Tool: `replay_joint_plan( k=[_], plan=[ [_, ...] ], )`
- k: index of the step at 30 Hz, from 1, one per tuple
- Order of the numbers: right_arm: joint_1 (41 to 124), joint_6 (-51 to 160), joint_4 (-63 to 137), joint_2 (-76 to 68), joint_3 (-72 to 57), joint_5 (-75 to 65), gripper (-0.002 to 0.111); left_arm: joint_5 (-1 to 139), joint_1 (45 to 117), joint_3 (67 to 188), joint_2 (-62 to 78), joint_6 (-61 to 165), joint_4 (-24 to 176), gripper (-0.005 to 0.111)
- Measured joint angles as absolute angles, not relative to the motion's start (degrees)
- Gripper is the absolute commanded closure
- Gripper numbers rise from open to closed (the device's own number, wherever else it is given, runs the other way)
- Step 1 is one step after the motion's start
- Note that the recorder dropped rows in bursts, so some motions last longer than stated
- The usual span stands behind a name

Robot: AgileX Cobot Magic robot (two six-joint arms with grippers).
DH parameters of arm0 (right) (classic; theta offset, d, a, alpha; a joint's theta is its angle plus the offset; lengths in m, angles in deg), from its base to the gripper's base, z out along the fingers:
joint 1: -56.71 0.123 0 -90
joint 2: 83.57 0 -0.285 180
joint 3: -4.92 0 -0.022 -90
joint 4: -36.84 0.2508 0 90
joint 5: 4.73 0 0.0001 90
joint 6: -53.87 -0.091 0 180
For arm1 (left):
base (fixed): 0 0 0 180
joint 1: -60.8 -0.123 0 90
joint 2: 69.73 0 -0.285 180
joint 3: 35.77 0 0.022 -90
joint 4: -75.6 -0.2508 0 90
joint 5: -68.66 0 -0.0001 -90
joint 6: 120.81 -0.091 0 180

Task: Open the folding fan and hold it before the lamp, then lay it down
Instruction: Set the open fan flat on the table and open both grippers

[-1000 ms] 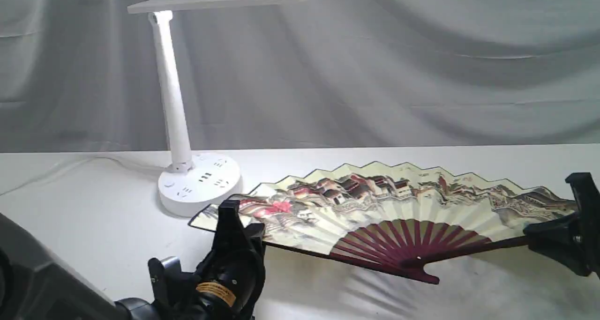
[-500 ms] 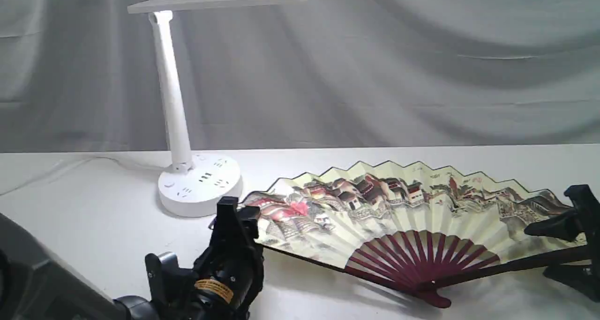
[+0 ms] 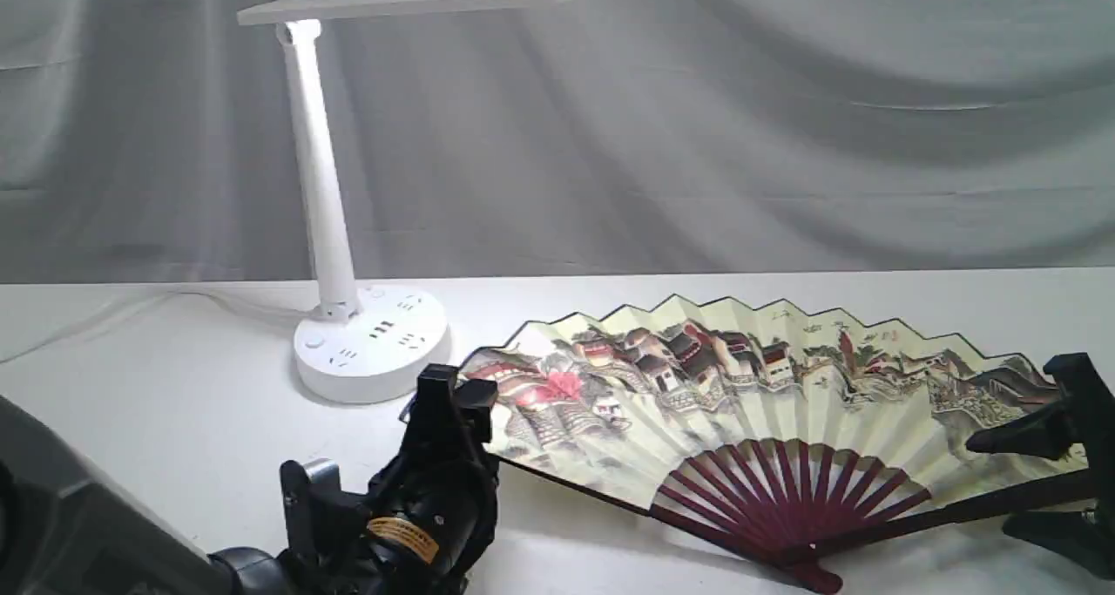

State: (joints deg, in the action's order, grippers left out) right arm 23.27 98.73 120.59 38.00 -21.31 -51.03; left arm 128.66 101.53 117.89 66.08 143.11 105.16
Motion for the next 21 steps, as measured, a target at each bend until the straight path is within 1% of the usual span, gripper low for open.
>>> replay_joint_plan(
  k=[5,10,15,18,21],
  plan=[
    [23.3,98.7,118.8,38.0,-21.3,-51.9,0.049,128.7,101.5,117.9,66.1,143.1,104.1,0.048],
    [23.3,98.7,117.5,38.0,-21.3,-53.2,0.049,128.7,101.5,117.9,66.1,143.1,104.0,0.061],
    [23.3,98.7,116.6,38.0,-21.3,-53.6,0.049,128.2,101.2,117.9,65.5,143.1,103.9,0.061],
    [23.3,98.7,115.9,38.0,-21.3,-53.6,0.049,124.1,100.0,117.9,63.4,142.0,103.6,0.059],
    [23.3,98.7,115.8,38.0,-21.3,-53.6,0.049,117.9,97.9,117.9,60.7,136.3,103.5,0.057]
  ],
)
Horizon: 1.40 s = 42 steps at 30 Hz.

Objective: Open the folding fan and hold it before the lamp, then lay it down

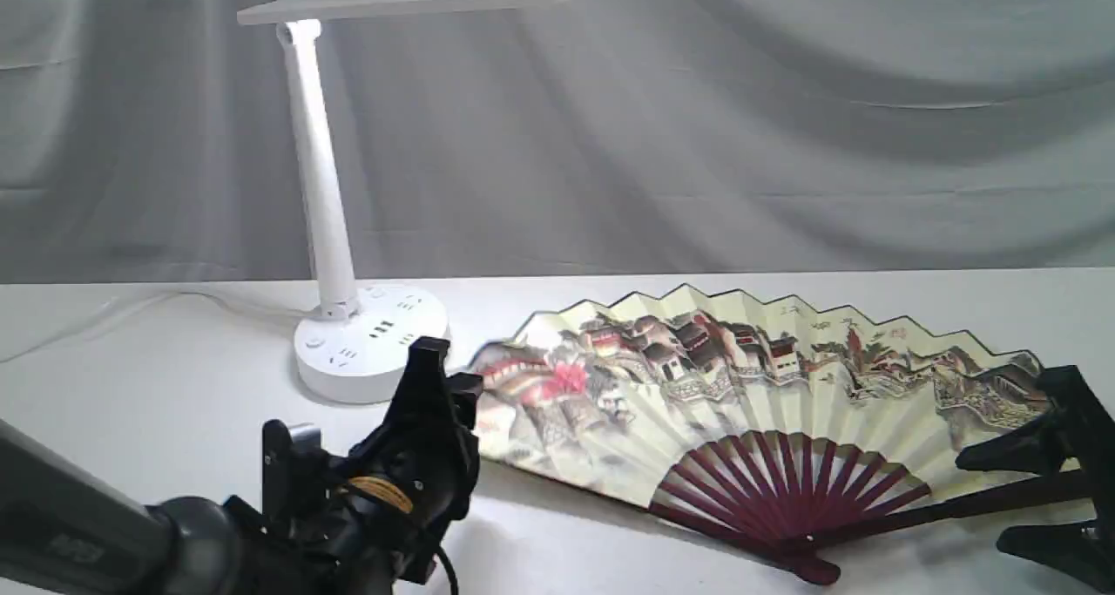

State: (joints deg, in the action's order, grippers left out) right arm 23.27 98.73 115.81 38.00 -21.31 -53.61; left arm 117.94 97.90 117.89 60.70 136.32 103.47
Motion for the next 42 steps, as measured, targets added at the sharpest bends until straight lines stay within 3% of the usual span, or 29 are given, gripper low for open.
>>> replay_joint_plan(
  k=[7,20,26,38,42],
  plan=[
    [23.3,98.7,115.8,38.0,-21.3,-53.6,0.049,105.5,93.9,117.9,54.6,121.9,102.7,0.056],
    [23.3,99.3,115.3,34.5,-21.3,-52.2,0.049,81.7,91.6,120.1,52.3,118.2,98.9,0.057],
    [23.3,99.6,110.3,33.6,-21.3,-50.8,0.055,73.1,91.5,124.4,52.3,116.6,92.4,0.073],
    [28.6,98.6,100.3,32.2,-17.7,-49.9,0.065,37.5,91.1,139.1,52.3,102.3,80.4,0.106],
    [33.3,91.8,88.9,29.5,-15.4,-47.1,0.069,28.7,88.4,141.6,52.3,90.3,86.5,0.107]
  ],
)
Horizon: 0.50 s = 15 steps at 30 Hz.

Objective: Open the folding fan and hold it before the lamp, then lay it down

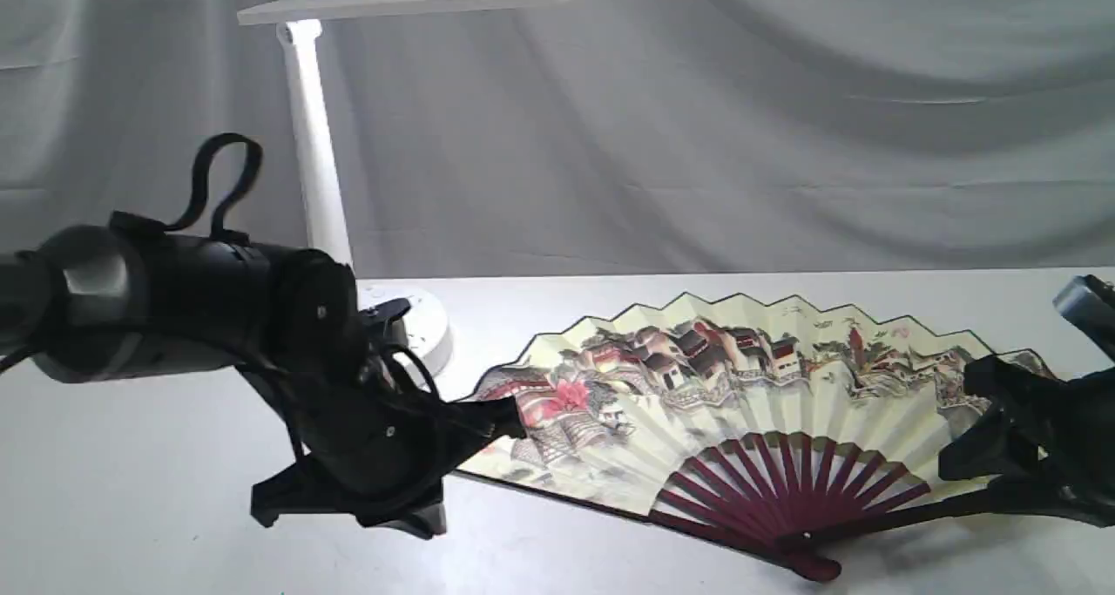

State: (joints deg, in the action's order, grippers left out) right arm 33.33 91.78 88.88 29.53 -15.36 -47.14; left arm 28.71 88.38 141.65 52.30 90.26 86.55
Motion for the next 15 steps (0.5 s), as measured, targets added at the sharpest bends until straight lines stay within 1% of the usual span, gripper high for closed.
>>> replay_joint_plan(
  k=[3,6,10,15],
  plan=[
    [36.3,85.6,79.7,27.3,-14.3,-45.3,0.070,23.0,84.5,142.0,52.3,80.5,93.4,0.107],
    [39.7,77.5,68.8,24.9,-13.2,-44.1,0.070,17.6,80.6,142.0,52.3,72.8,96.2,0.107],
    [44.7,64.2,50.9,22.3,-12.0,-43.4,0.070,13.5,76.9,142.0,51.3,69.3,94.1,0.107],
    [50.5,51.5,33.3,21.3,-11.8,-44.8,0.070,13.0,72.8,142.0,47.3,66.5,89.6,0.107]
  ],
)
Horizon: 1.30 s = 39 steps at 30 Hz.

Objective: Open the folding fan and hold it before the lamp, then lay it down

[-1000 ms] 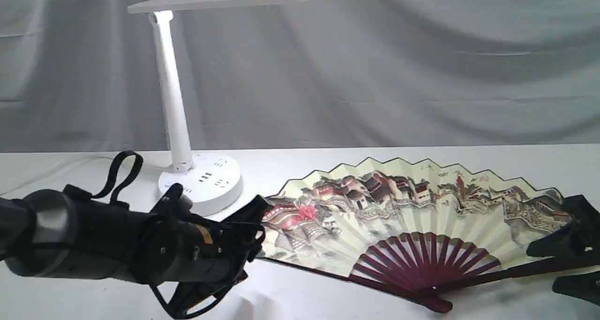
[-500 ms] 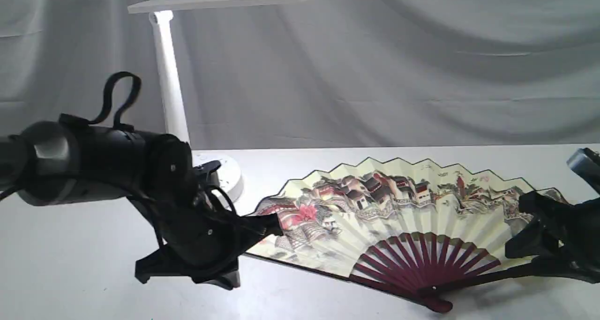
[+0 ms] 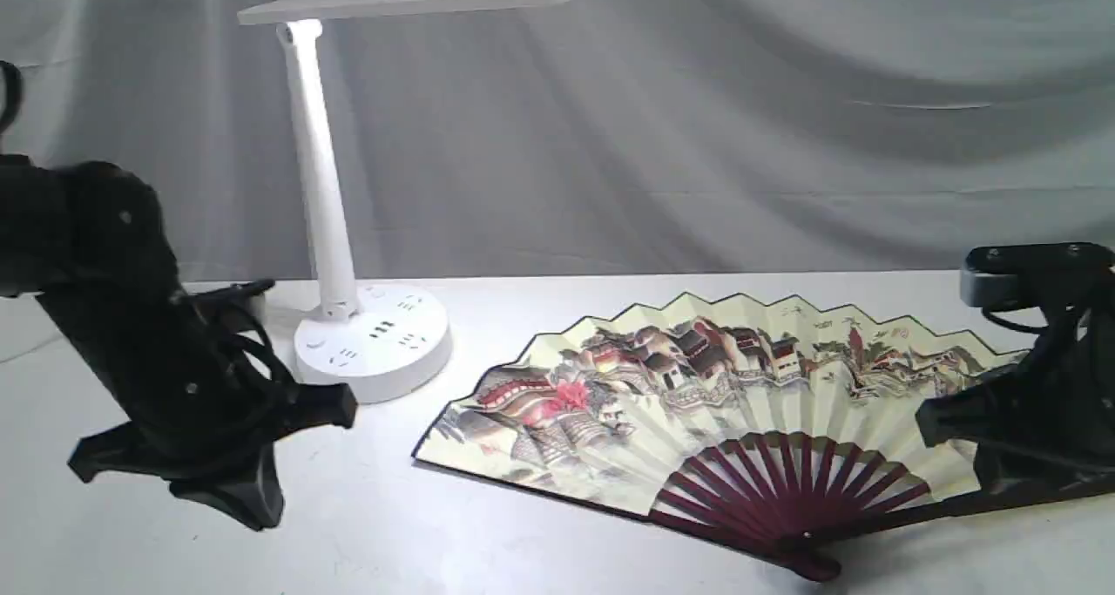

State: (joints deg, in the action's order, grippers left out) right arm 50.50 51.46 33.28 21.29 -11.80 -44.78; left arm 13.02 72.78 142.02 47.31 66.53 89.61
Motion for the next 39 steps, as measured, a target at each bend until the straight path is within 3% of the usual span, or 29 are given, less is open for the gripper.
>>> replay_joint_plan(
  k=[10,17,39],
  plan=[
    [55.4,44.7,25.5,21.3,-11.8,-46.8,0.072,10.4,61.5,142.2,41.9,58.3,86.5,0.107],
    [55.4,44.7,27.1,21.3,-11.8,-51.1,0.107,10.2,56.4,141.9,40.0,58.1,78.7,0.107],
    [51.6,47.7,31.3,19.0,-11.8,-51.9,0.108,18.5,56.3,128.8,32.7,58.8,75.2,0.107]
  ],
)
